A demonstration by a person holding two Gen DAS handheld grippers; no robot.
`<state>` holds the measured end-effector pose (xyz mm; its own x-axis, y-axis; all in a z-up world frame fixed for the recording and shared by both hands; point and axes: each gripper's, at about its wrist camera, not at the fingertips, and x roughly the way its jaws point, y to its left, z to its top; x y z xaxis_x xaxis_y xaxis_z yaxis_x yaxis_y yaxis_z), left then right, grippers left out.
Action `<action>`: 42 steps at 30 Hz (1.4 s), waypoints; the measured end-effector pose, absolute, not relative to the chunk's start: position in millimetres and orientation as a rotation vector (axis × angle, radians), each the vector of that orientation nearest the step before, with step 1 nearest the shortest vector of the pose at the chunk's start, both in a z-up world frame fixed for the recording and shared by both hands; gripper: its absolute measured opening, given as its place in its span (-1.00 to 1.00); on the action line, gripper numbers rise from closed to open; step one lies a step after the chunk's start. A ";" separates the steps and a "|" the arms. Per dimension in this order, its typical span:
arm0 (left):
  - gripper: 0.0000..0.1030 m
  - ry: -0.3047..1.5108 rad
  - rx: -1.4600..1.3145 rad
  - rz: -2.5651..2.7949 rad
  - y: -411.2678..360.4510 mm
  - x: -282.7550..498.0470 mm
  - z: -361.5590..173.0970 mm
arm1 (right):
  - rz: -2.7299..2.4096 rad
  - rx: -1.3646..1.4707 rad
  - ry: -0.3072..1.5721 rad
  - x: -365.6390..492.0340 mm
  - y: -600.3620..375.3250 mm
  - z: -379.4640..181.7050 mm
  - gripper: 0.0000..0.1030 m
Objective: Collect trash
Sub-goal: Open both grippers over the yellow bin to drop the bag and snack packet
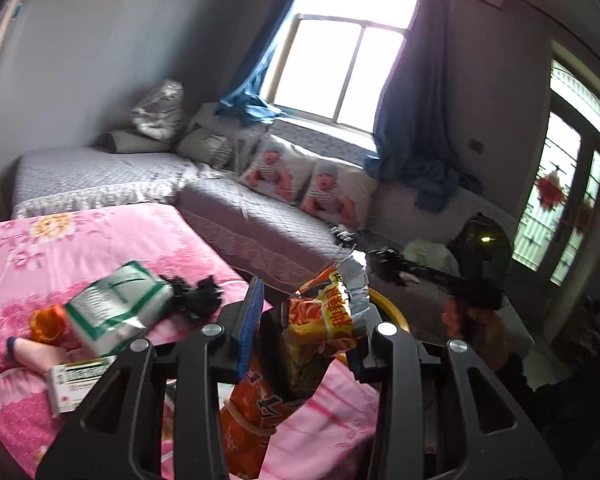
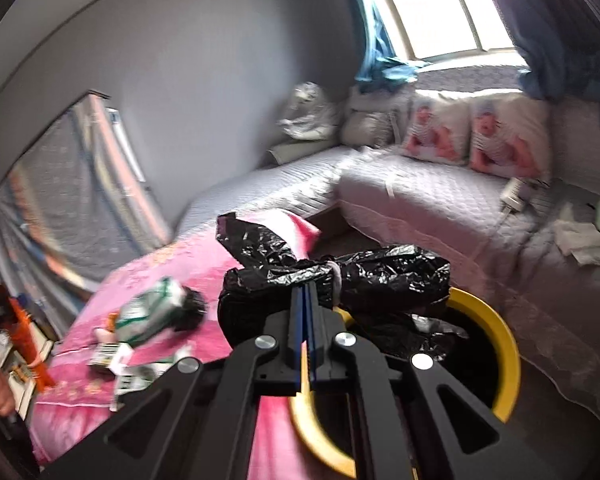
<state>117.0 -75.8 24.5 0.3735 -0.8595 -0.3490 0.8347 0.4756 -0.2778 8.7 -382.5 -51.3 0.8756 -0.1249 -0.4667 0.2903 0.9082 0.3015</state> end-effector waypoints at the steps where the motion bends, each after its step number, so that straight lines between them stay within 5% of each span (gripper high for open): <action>1: -0.33 0.485 -0.051 -1.096 -81.2 115.9 24.8 | -0.232 0.386 0.465 8.7 -388.8 -56.6 -0.97; 33: -0.32 0.741 0.023 -1.155 -387.7 161.0 -45.5 | -0.394 0.590 0.684 14.2 -488.1 -180.3 -0.94; 34: -0.32 0.742 0.022 -1.153 -391.9 160.5 -48.1 | -0.416 0.593 0.676 9.1 -491.2 -179.2 -0.89; 36: -0.31 0.746 0.025 -1.151 -402.3 157.7 -55.2 | -0.444 0.618 0.643 -3.4 -498.2 -175.2 -0.21; 37: -0.31 0.748 0.031 -1.149 -406.4 157.1 -57.3 | -0.458 0.636 0.618 -11.9 -502.4 -172.7 -0.06; 42: -0.30 0.800 0.080 -1.146 -432.7 149.7 -84.6 | -0.598 0.685 0.481 -65.7 -523.4 -153.2 -0.01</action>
